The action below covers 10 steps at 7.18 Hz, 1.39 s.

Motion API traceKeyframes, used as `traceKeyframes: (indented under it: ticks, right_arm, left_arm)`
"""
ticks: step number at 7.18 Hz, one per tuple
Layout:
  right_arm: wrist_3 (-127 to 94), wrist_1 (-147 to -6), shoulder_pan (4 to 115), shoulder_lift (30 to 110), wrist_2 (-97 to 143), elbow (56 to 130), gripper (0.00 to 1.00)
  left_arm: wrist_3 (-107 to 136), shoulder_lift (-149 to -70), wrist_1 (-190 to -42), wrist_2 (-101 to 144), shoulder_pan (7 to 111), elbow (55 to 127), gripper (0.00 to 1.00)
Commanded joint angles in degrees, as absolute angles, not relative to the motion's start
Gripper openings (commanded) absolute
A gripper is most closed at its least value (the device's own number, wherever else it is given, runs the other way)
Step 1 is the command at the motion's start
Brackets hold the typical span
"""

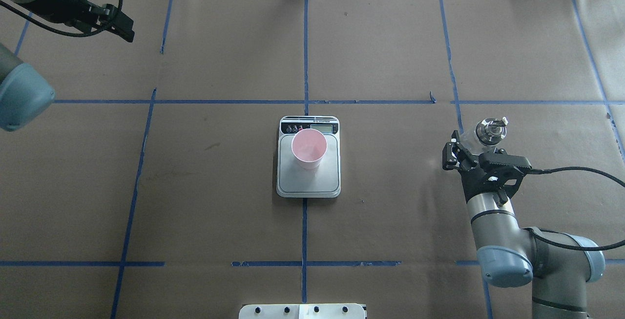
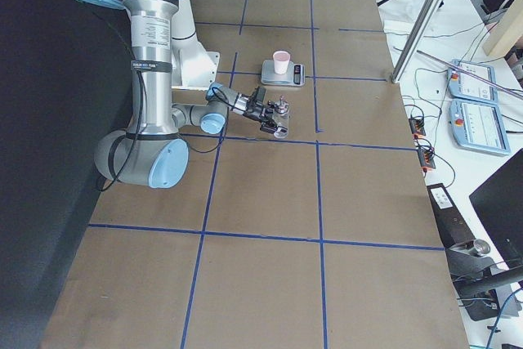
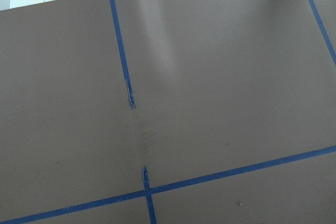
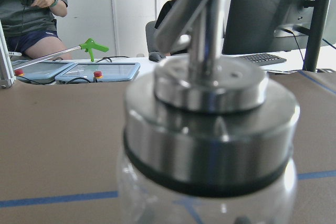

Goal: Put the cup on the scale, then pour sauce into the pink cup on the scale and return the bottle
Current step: 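Lower the glass bottle onto the table nearer the robot's right side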

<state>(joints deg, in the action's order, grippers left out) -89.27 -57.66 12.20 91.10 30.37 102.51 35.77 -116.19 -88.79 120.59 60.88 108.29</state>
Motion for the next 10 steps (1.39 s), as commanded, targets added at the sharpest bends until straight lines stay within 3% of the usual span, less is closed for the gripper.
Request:
traceKeyframes:
  ticks: [1,5,6,10]
  right_arm:
    - [-89.3,-57.66,11.61,90.97,30.41,102.39,0.0]
    - [-89.3,-57.74,10.37,90.97,30.41,102.39,0.02]
    - [-89.3,-57.74,10.11,90.97,30.41,102.39,0.99]
    - [-89.38,-57.57,8.35,91.05,30.32,102.57,1.0]
  left_arm:
    - [35.77,-116.19,-88.77,120.59,60.91,108.54,0.9]
    - [35.77,-116.1,-88.77,120.59,61.26,108.9,0.9]
    - [35.77,-116.1,-88.77,120.59,61.26,108.98,0.9]
    - [35.77,-116.19,-87.98,120.59,61.26,109.78,0.9]
